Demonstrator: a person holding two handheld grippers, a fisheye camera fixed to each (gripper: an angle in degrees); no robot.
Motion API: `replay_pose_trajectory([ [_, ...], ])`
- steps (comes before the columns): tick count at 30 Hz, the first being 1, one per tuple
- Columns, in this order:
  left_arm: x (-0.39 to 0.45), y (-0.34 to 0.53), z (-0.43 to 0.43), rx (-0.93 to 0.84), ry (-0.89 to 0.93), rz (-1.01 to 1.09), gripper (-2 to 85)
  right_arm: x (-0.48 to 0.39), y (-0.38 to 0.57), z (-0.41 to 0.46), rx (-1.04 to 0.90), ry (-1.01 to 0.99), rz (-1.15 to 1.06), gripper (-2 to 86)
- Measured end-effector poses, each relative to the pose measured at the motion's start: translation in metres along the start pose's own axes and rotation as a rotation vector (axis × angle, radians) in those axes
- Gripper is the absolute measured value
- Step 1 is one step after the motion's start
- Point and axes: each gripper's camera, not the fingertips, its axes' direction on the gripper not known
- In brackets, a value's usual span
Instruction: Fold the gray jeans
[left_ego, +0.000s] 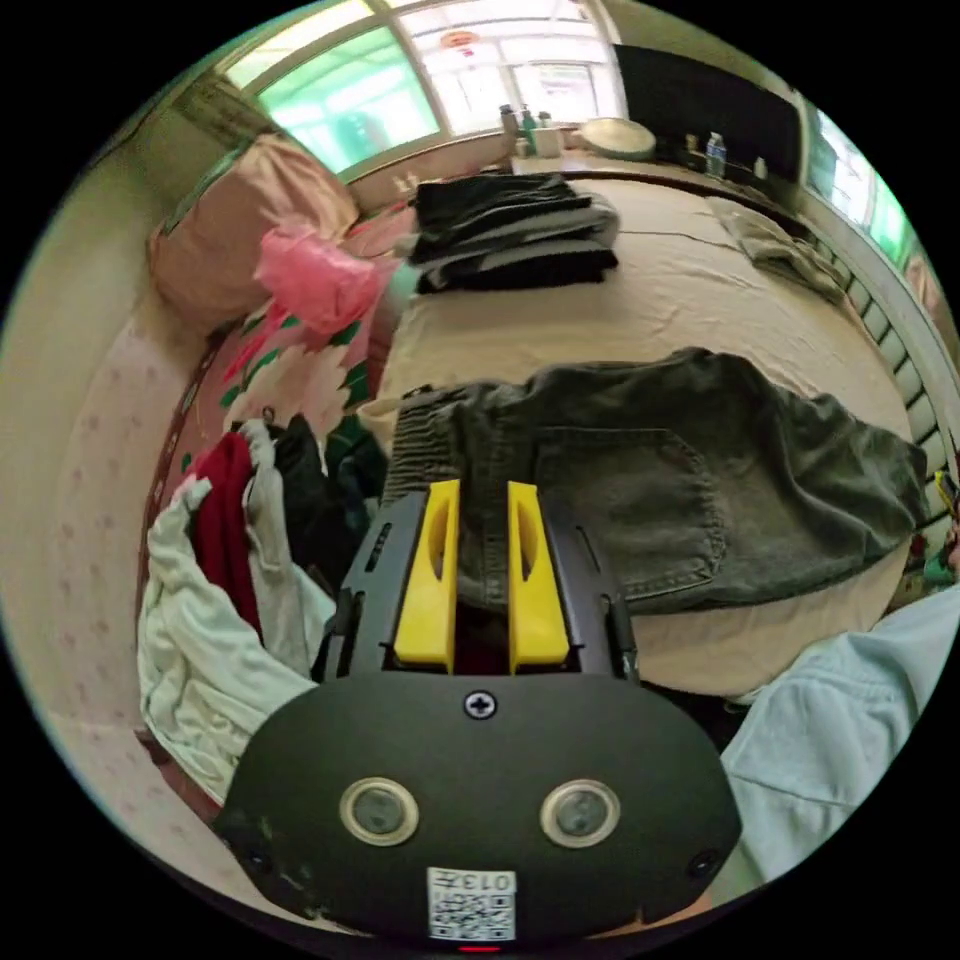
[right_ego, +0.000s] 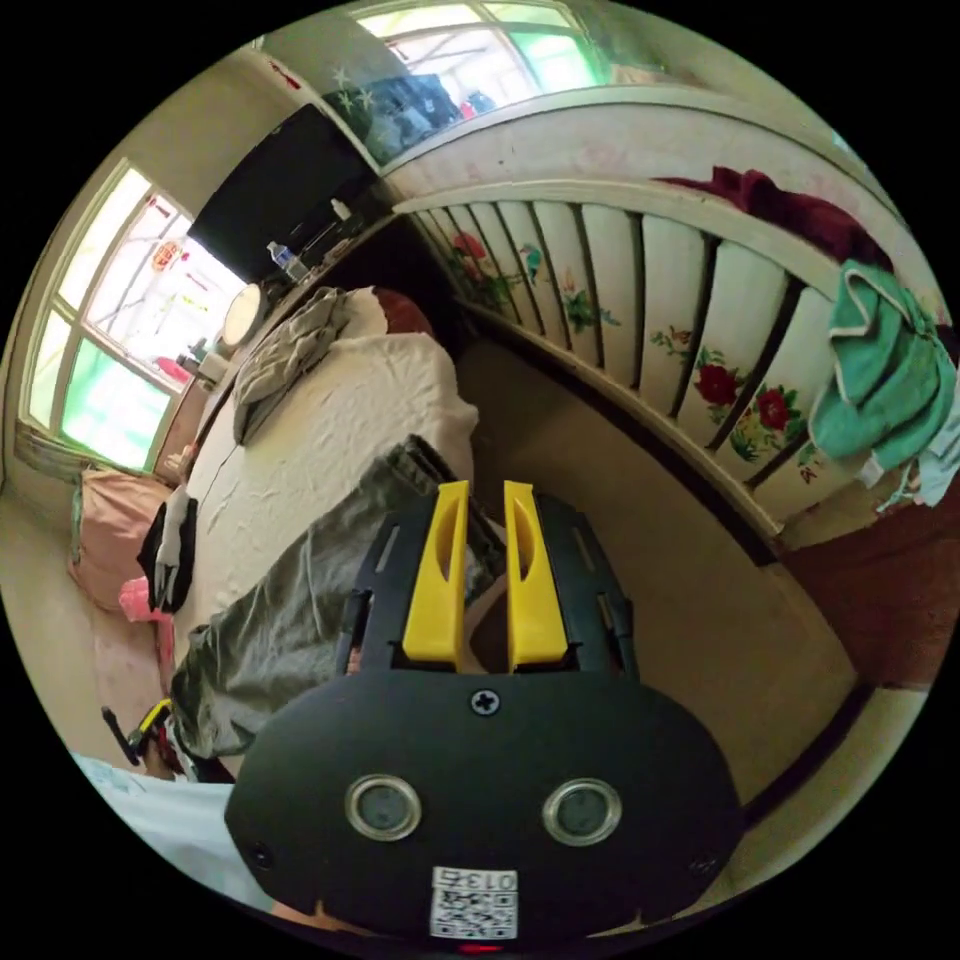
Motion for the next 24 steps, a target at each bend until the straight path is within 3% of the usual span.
replay_pose_trajectory([
  [2, -0.056, 0.034, 0.003, -0.039, 0.044, -0.178, 11.6, -0.041, 0.001, 0.01, -0.04, -0.052, -0.107, 5.4],
  [8, -0.112, 0.075, 0.032, -0.065, 0.24, -0.406, 16.6, -0.225, 0.043, 0.059, -0.218, -0.252, -0.619, 4.4],
  [11, -0.124, 0.079, 0.045, -0.069, 0.282, -0.461, 12.9, -0.301, 0.086, 0.083, -0.354, -0.298, -0.848, 3.1],
  [15, -0.133, 0.074, 0.041, -0.078, 0.288, -0.355, 9.3, -0.357, 0.141, 0.112, -0.474, -0.213, -1.066, 1.1],
  [19, -0.135, 0.08, 0.043, -0.043, 0.295, -0.282, 9.6, -0.361, 0.161, 0.125, -0.496, -0.114, -1.105, 0.3],
  [24, -0.15, 0.104, 0.061, 0.016, 0.524, -0.463, 10.7, -0.346, 0.145, 0.113, -0.488, -0.093, -1.011, 0.0],
])
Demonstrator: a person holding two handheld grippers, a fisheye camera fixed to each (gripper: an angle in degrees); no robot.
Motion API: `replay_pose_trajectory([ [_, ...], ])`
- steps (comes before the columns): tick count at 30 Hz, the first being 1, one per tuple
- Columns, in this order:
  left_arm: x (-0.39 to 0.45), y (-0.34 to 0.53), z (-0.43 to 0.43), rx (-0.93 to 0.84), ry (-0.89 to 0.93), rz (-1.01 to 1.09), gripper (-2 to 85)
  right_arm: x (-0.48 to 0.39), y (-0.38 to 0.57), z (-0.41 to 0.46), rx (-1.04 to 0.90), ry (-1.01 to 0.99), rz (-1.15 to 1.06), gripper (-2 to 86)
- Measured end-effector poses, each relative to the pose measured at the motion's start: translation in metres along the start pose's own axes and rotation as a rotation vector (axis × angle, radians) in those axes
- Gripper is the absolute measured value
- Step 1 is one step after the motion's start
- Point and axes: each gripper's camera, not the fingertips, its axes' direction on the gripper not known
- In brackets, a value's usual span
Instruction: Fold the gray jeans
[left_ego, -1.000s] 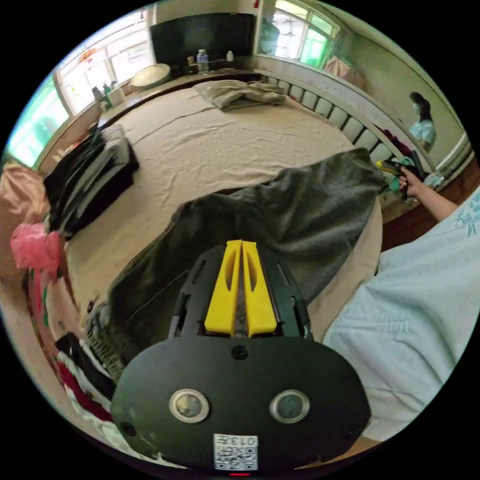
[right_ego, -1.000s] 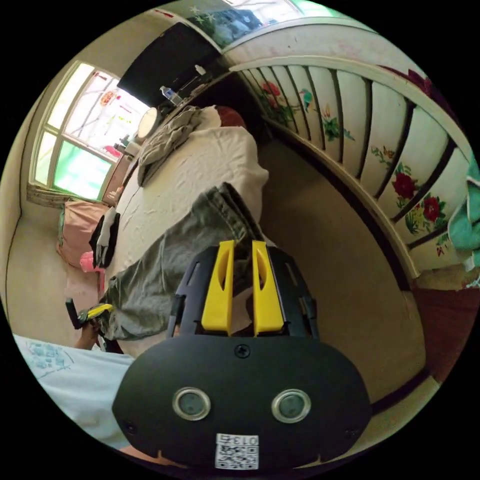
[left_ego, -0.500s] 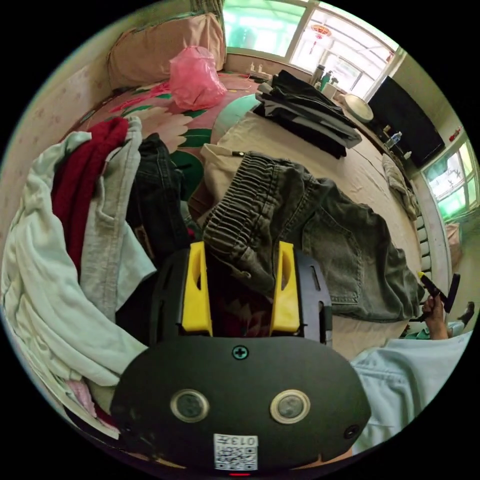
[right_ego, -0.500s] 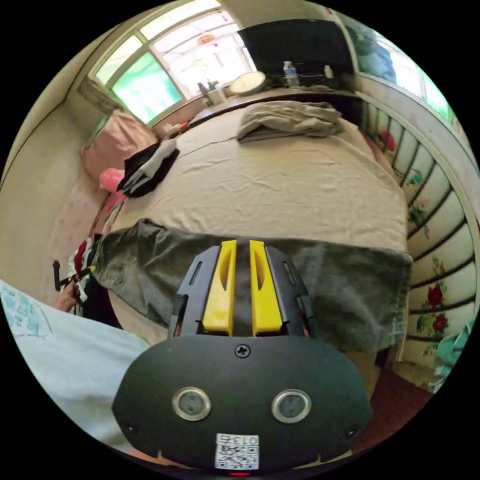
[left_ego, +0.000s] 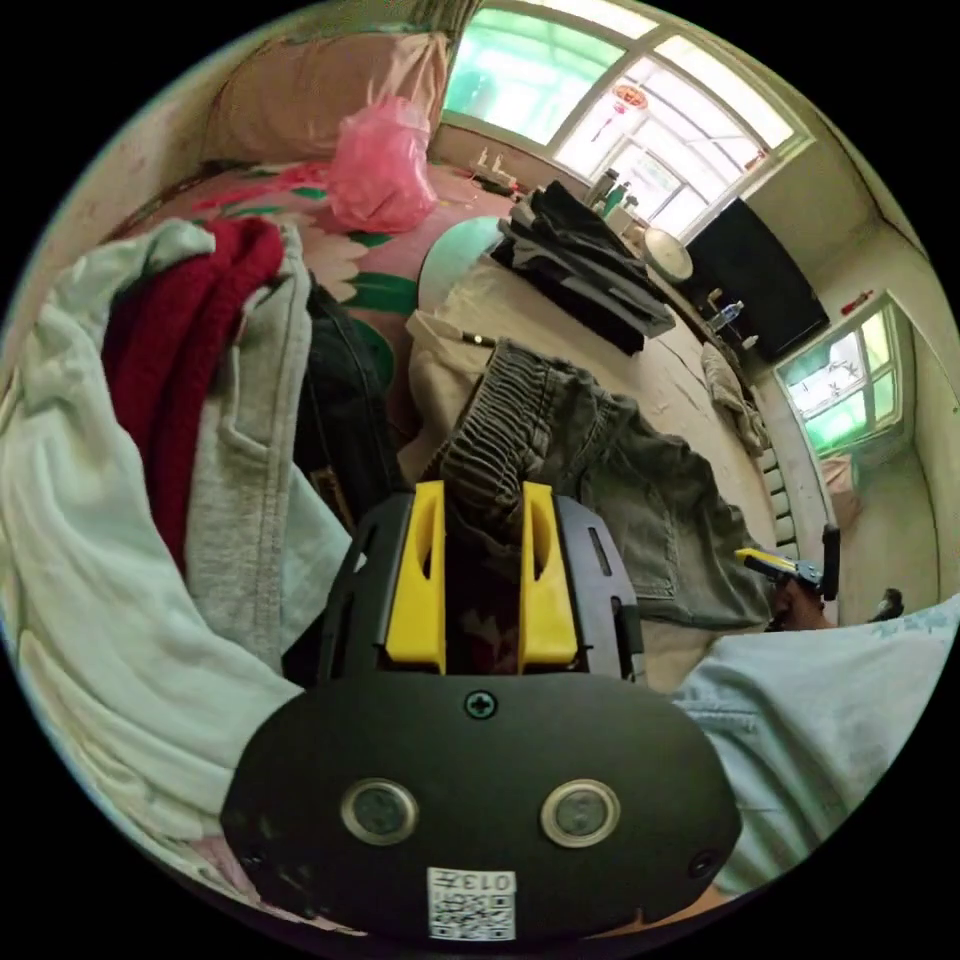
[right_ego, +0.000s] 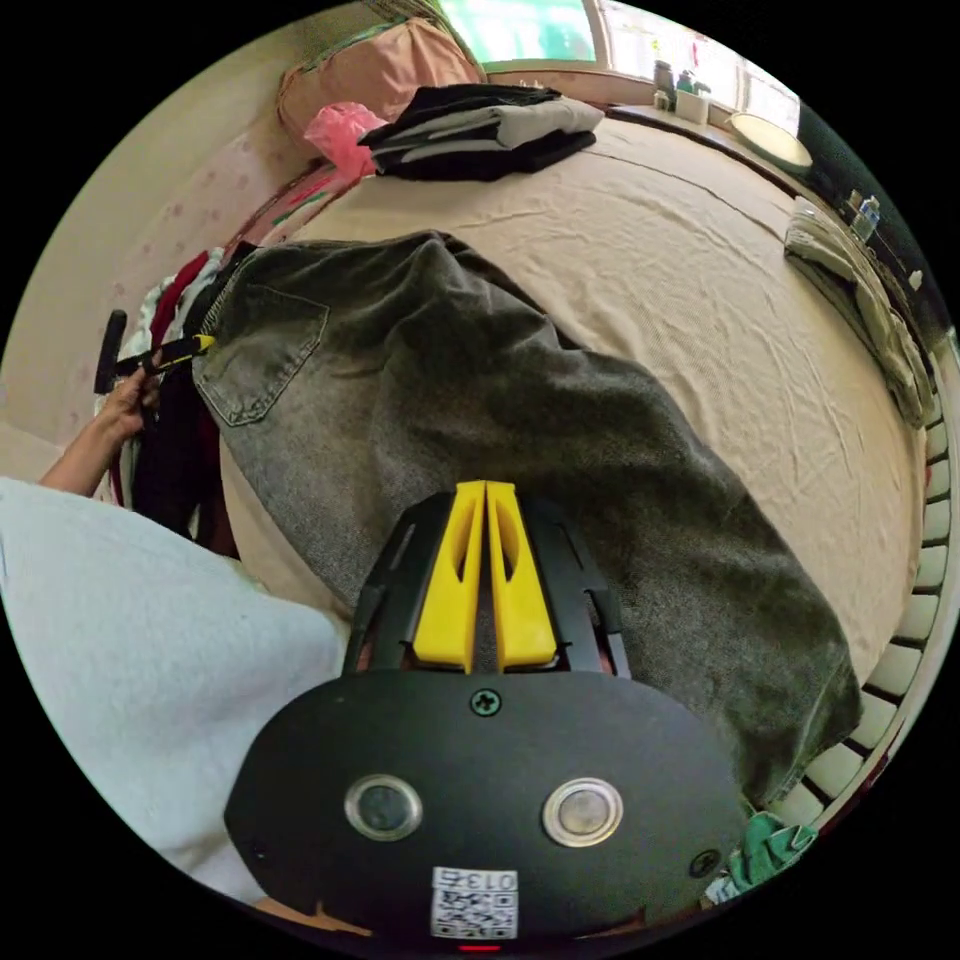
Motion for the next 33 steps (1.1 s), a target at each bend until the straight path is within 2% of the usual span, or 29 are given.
replay_pose_trajectory([
  [3, 0.039, 0.008, -0.034, 0.185, -0.146, 0.145, 10.3, 0.015, 0.018, -0.027, 0.101, 0.047, 0.073, -0.1],
  [5, 0.089, 0.001, -0.032, 0.25, -0.297, 0.356, 8.9, 0.029, 0.032, -0.035, 0.12, 0.093, 0.13, -0.1],
  [10, 0.181, -0.03, 0.072, 0.063, -0.159, 0.725, 1.6, 0.081, 0.079, -0.053, 0.169, 0.124, 0.335, 0.0],
  [12, 0.209, -0.037, 0.115, 0.003, -0.162, 0.783, 0.7, 0.108, 0.114, -0.066, 0.194, 0.157, 0.447, 0.0],
  [15, 0.234, -0.041, 0.186, -0.153, -0.324, 0.85, 0.0, 0.146, 0.17, -0.084, 0.22, 0.194, 0.611, 0.1],
  [17, 0.228, -0.042, 0.209, -0.129, -0.281, 0.817, -0.2, 0.172, 0.21, -0.095, 0.25, 0.183, 0.732, 0.4],
  [19, 0.229, -0.053, 0.221, -0.182, -0.232, 0.761, -0.2, 0.196, 0.251, -0.105, 0.292, 0.182, 0.846, 0.7],
  [21, 0.241, -0.063, 0.231, -0.233, -0.267, 0.705, -0.1, 0.223, 0.306, -0.116, 0.367, 0.175, 0.979, 1.7],
  [24, 0.308, -0.063, 0.223, 0.011, -0.3, 0.816, 0.3, 0.254, 0.373, -0.124, 0.5, 0.121, 1.125, 7.2],
  [25, 0.349, -0.059, 0.23, 0.075, -0.253, 0.924, 0.7, 0.259, 0.385, -0.124, 0.53, 0.11, 1.143, 8.9],
  [27, 0.415, -0.055, 0.26, 0.033, -0.094, 1.1, 1.5, 0.283, 0.428, -0.117, 0.622, 0.021, 1.203, 13.1],
  [29, 0.503, -0.045, 0.312, -0.05, 0.179, 1.276, 4.0, 0.301, 0.456, -0.106, 0.689, -0.088, 1.221, 15.2],
  [33, 0.64, -0.021, 0.391, -0.151, 0.446, 1.462, 8.1, 0.328, 0.51, -0.083, 0.847, -0.344, 1.227, 19.5],
])
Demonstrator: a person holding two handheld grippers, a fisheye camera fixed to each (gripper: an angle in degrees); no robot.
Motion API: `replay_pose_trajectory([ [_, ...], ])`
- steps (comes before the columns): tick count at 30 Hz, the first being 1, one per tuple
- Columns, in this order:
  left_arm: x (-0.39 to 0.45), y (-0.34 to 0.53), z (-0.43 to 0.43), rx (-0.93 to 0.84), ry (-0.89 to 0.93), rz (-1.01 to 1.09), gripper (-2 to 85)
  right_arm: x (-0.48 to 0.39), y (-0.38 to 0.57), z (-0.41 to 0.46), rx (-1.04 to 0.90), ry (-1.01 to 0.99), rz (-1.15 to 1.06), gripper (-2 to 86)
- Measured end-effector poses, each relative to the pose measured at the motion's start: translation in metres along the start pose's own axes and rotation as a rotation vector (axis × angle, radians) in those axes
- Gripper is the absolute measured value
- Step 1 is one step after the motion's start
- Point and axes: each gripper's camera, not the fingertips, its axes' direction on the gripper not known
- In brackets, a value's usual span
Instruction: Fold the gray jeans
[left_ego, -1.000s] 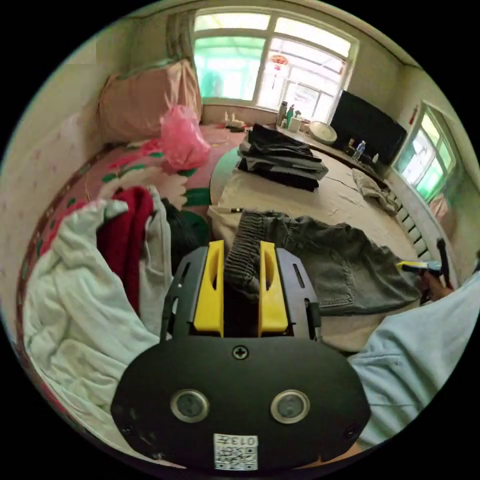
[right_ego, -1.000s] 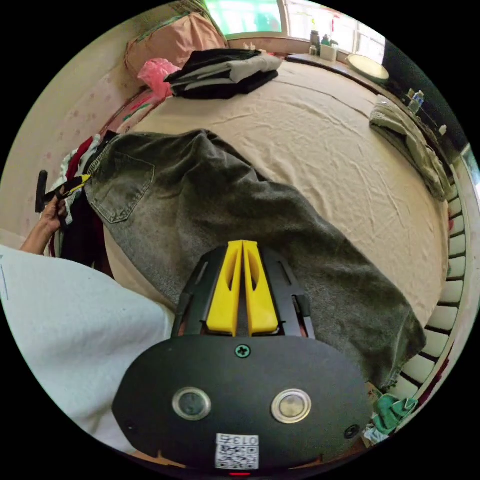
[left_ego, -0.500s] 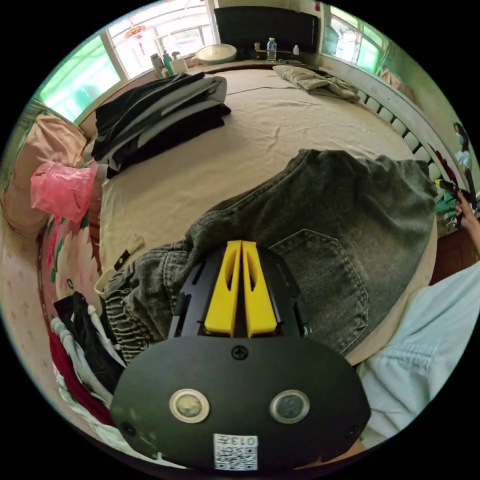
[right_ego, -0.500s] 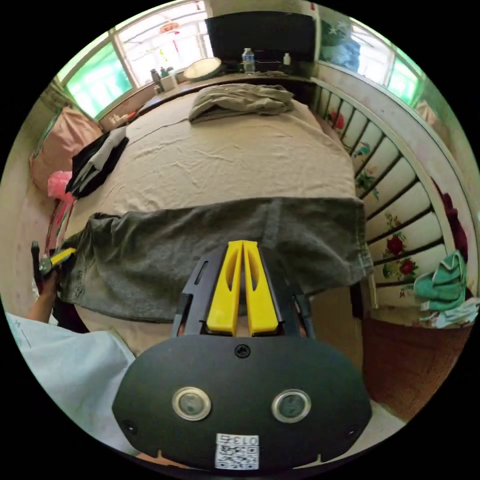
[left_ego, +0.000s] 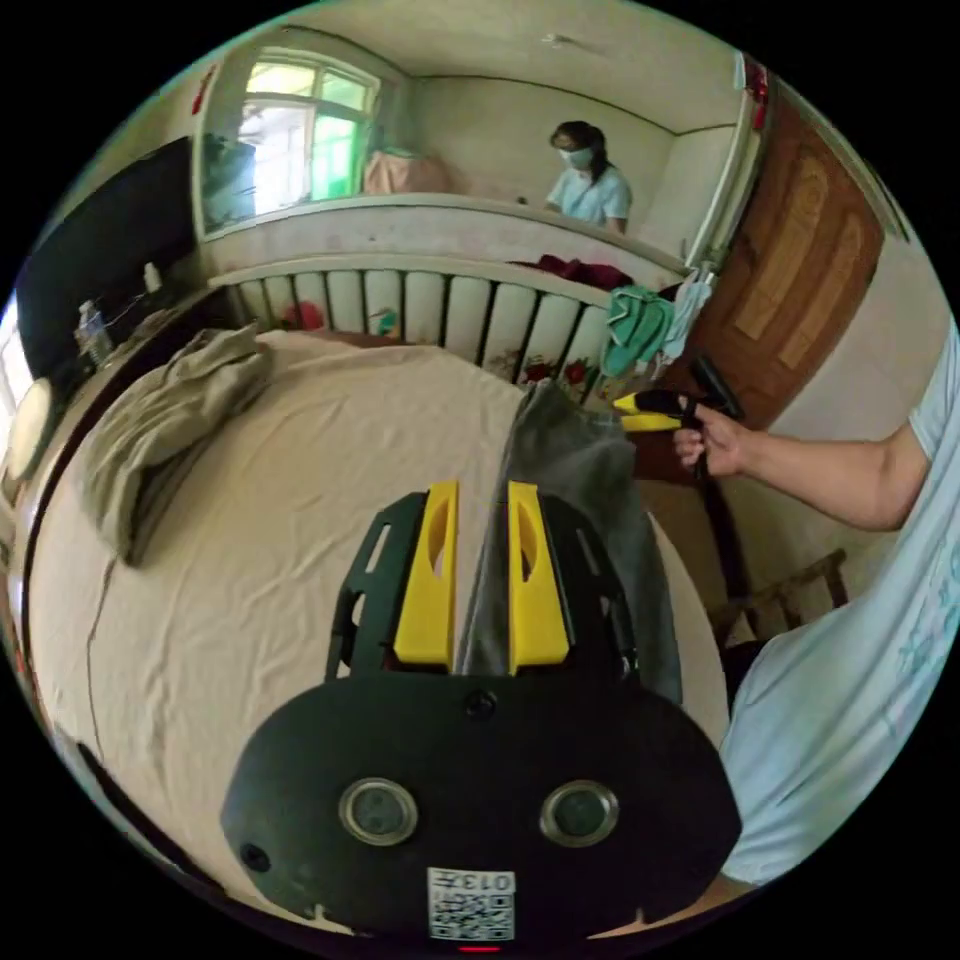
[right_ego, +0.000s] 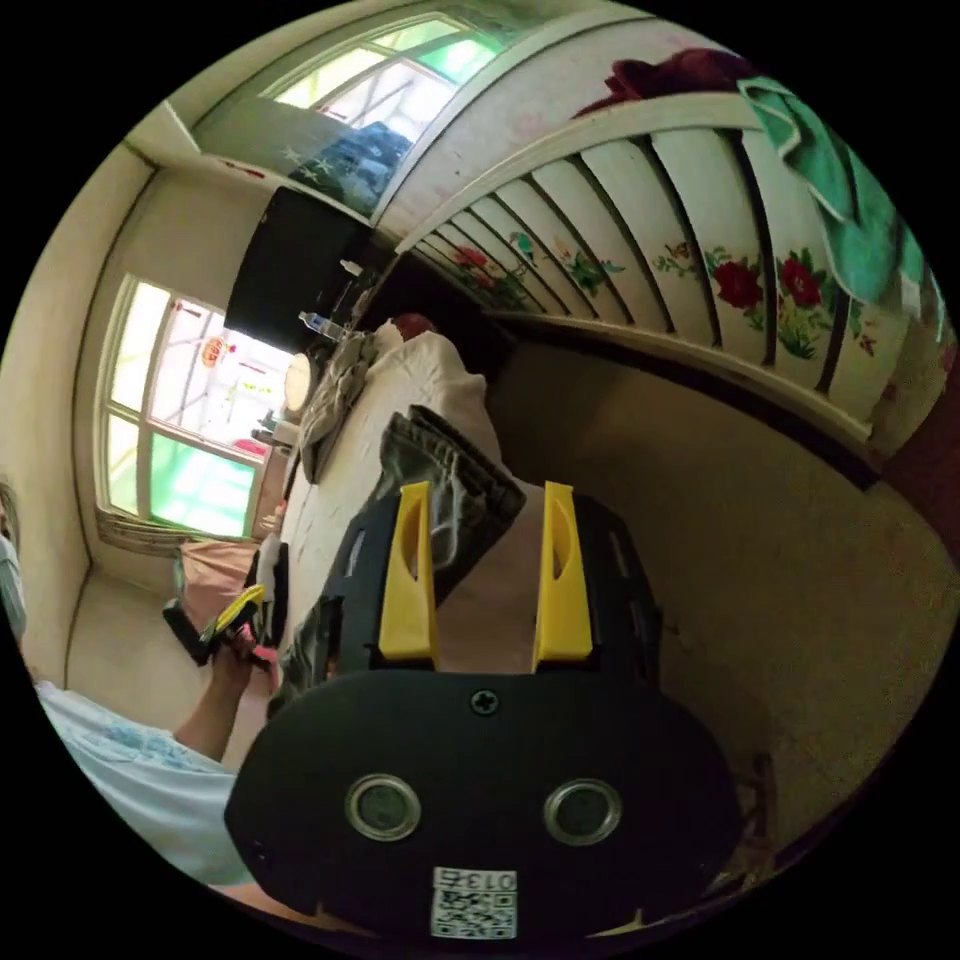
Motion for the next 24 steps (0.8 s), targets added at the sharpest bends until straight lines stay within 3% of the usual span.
replay_pose_trajectory([
  [2, 0.0, -0.07, 0.071, -0.029, 0.191, 0.107, 9.1, 0.015, -0.002, -0.004, -0.01, -0.069, 0.003, 21.2],
  [7, 0.013, -0.16, 0.187, -0.185, 0.359, 0.311, 12.7, 0.042, -0.006, 0.003, -0.109, -0.18, -0.012, 21.8],
  [12, 0.006, -0.191, 0.262, -0.338, 0.463, 0.328, 12.5, 0.073, -0.007, 0.0, -0.101, -0.301, 0.018, 12.3],
  [14, 0.001, -0.2, 0.279, -0.352, 0.49, 0.331, 7.7, 0.08, -0.007, -0.002, -0.099, -0.356, 0.015, 8.5],
  [18, 0.002, -0.217, 0.284, -0.402, 0.523, 0.397, 5.7, 0.056, -0.01, -0.021, -0.112, -0.246, -0.141, 6.2],
  [21, 0.006, -0.234, 0.252, -0.229, 0.469, 0.586, 5.5, 0.021, -0.006, -0.051, -0.017, -0.139, -0.356, 6.1],
  [24, -0.013, -0.237, 0.306, -0.487, 0.495, 0.509, 5.3, 0.036, -0.011, -0.022, -0.17, -0.072, -0.244, 6.0],
])
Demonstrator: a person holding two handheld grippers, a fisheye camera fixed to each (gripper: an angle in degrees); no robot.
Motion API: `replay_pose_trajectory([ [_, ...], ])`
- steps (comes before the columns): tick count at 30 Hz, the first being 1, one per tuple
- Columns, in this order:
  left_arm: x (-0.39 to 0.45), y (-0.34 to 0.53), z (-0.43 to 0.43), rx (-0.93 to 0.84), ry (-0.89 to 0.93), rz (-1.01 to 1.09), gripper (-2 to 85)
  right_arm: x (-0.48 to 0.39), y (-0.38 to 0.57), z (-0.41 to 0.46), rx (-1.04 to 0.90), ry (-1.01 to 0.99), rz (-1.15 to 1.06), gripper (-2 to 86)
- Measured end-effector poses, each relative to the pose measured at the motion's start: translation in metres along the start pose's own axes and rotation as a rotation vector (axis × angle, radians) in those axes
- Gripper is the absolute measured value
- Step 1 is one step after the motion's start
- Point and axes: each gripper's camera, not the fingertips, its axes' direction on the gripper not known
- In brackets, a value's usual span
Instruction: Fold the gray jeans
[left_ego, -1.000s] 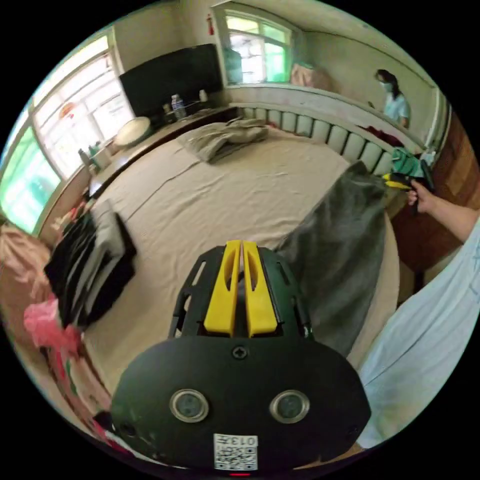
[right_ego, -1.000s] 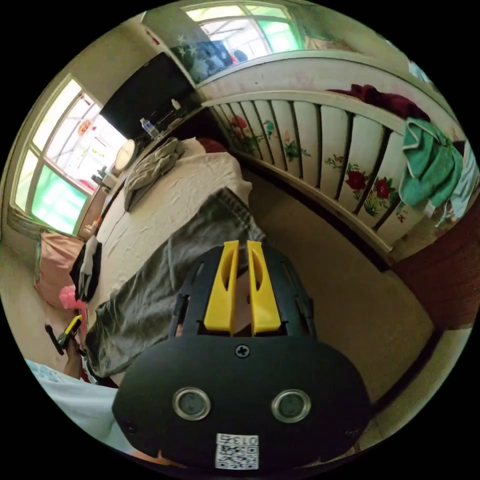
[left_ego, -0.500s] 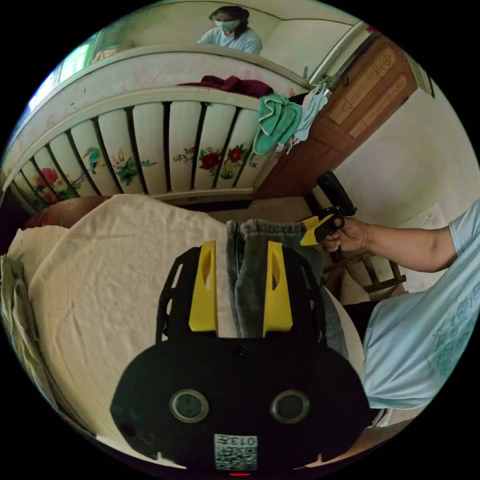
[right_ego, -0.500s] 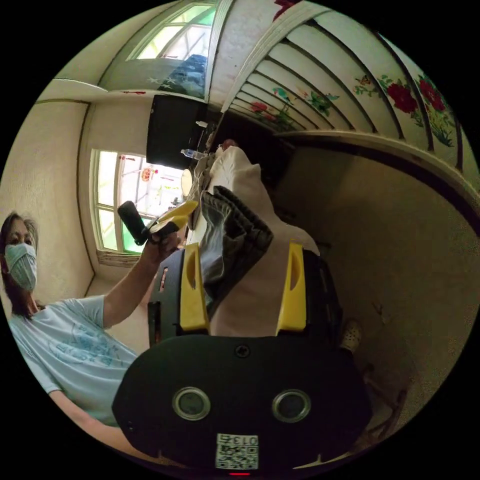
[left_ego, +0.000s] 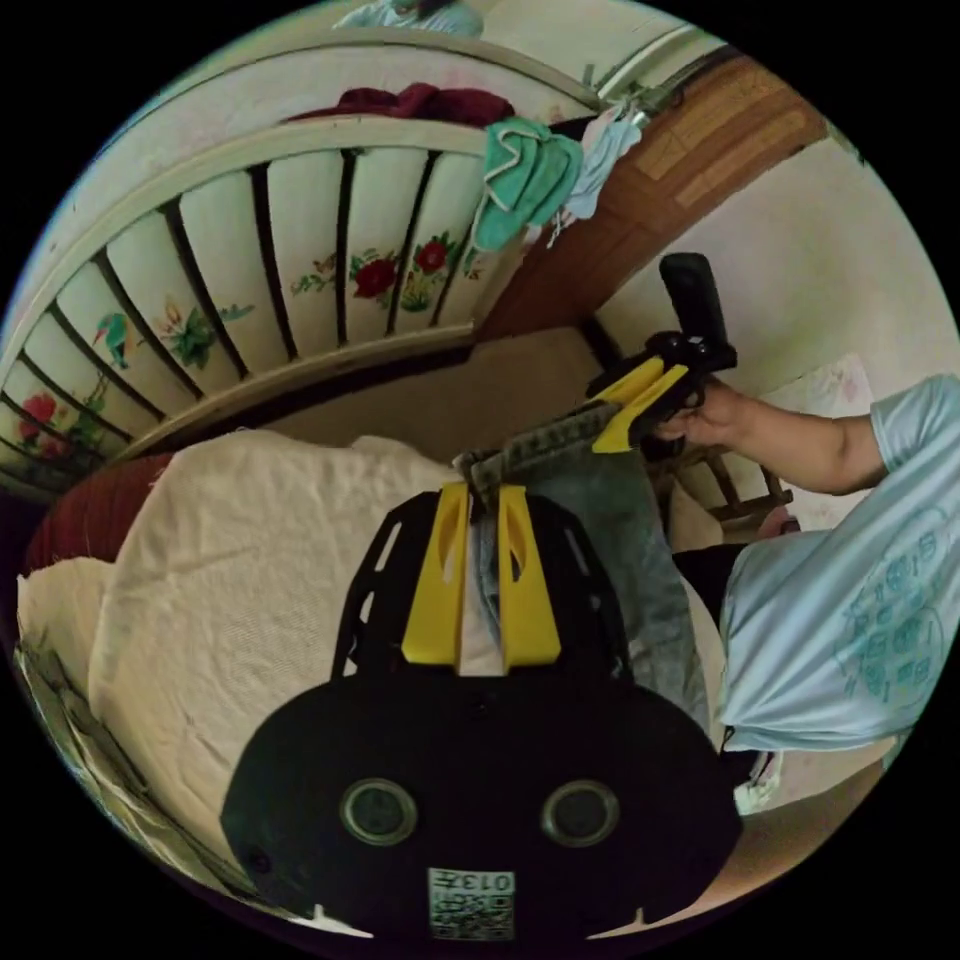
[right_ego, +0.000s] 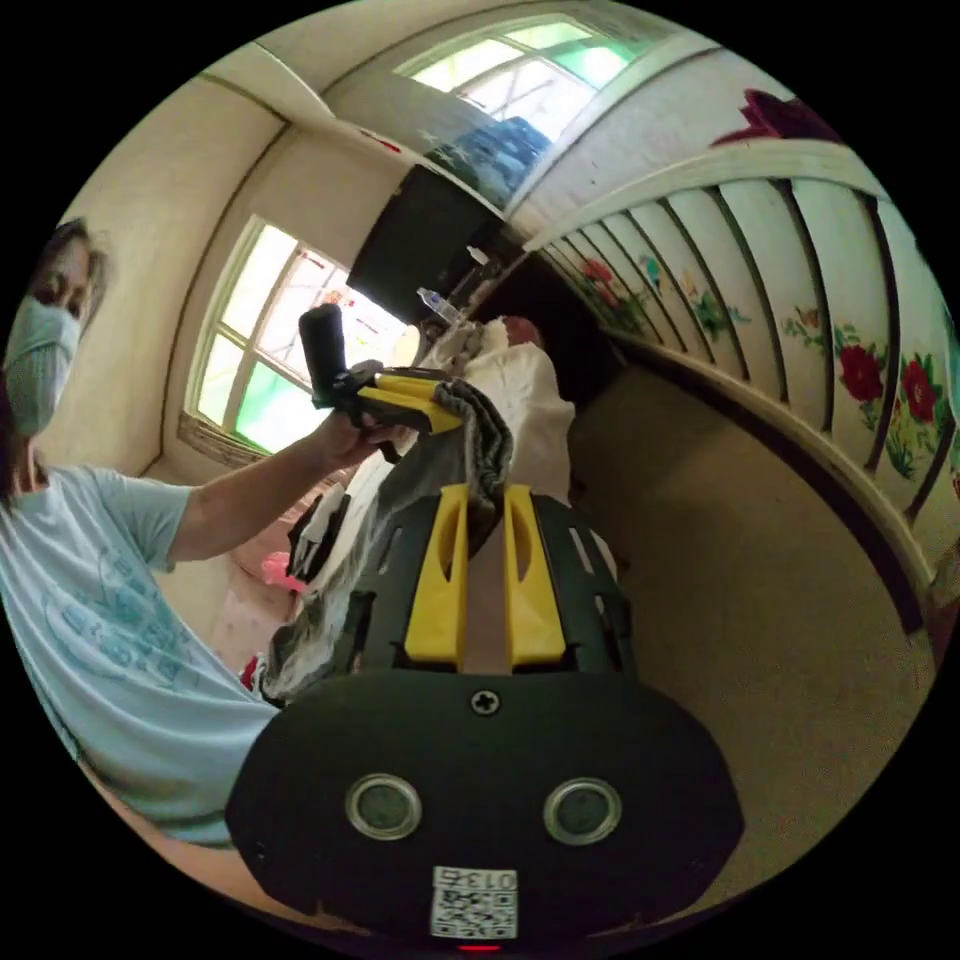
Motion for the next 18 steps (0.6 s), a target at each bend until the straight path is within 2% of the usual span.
replay_pose_trajectory([
  [2, -0.02, 0.002, -0.004, 0.062, 0.036, -0.072, 5.2, -0.011, 0.001, -0.005, 0.08, -0.032, -0.073, 5.9],
  [4, -0.035, 0.006, -0.002, 0.06, 0.067, -0.126, 5.2, 0.003, 0.005, 0.01, 0.016, 0.042, 0.039, 5.6],
  [5, -0.039, 0.006, -0.003, 0.054, 0.085, -0.142, 5.2, 0.02, 0.011, 0.02, -0.021, -0.012, 0.144, 5.6],
  [6, -0.039, 0.006, -0.005, 0.045, 0.078, -0.141, 5.3, 0.021, 0.018, 0.017, 0.037, -0.09, 0.149, 5.8],
  [9, -0.031, 0.011, -0.027, 0.086, 0.092, -0.068, 5.4, -0.01, 0.032, 0.013, 0.026, -0.004, 0.029, 6.1],
  [13, -0.013, 0.034, -0.073, 0.207, 0.112, -0.015, 5.5, -0.048, 0.046, 0.006, 0.045, -0.054, -0.062, 6.2],
  [18, 0.033, 0.082, -0.142, 0.365, 0.071, 0.081, 5.7, -0.15, 0.078, 0.01, 0.049, -0.072, -0.34, 6.6],
])
